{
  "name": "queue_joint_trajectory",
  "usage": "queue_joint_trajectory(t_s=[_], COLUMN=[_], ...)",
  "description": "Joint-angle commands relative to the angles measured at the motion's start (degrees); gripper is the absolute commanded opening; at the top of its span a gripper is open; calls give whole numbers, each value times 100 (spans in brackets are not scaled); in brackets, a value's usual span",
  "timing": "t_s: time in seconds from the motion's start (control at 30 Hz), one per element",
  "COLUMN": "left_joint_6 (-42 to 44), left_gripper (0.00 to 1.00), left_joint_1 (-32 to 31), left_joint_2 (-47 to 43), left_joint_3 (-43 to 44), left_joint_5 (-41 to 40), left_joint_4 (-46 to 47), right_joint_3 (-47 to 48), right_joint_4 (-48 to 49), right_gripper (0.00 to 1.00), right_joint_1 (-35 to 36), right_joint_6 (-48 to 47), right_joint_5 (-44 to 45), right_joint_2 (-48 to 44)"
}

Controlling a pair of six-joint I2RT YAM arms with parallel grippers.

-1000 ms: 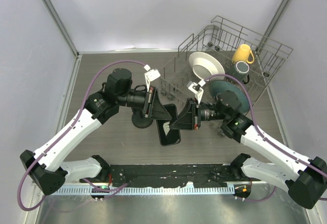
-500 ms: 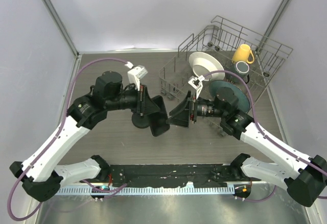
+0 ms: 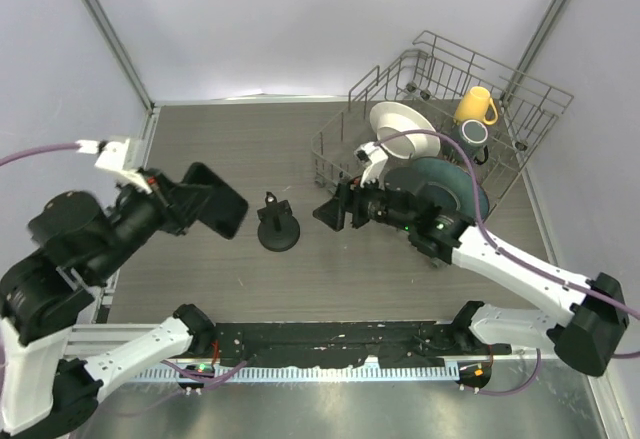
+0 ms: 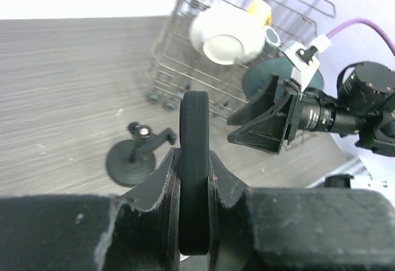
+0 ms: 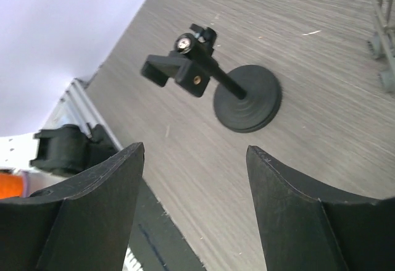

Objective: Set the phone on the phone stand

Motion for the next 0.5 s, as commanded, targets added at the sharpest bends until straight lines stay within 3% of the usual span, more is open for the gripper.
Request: queue_joint_trajectory(t_s=[0.0, 0.17, 0.47], left_joint_6=[110, 102, 145], left_gripper=[0, 0, 0], left_joint_1=[17, 17, 25], left_joint_2=[-328, -293, -179], left_joint_3=[-27, -229, -528], left_joint_5=[-979, -1058, -1120], left_joint_4=[-101, -268, -321], right_joint_3=[624, 1072, 2022], right_joint_4=[-16, -42, -727], right_gripper=[72, 69, 68], right_joint_1=[416, 749, 1506], right_joint_6=[-628, -981, -1491], right_joint_5=[1210, 1042, 2659], right_joint_2=[428, 1000, 2098])
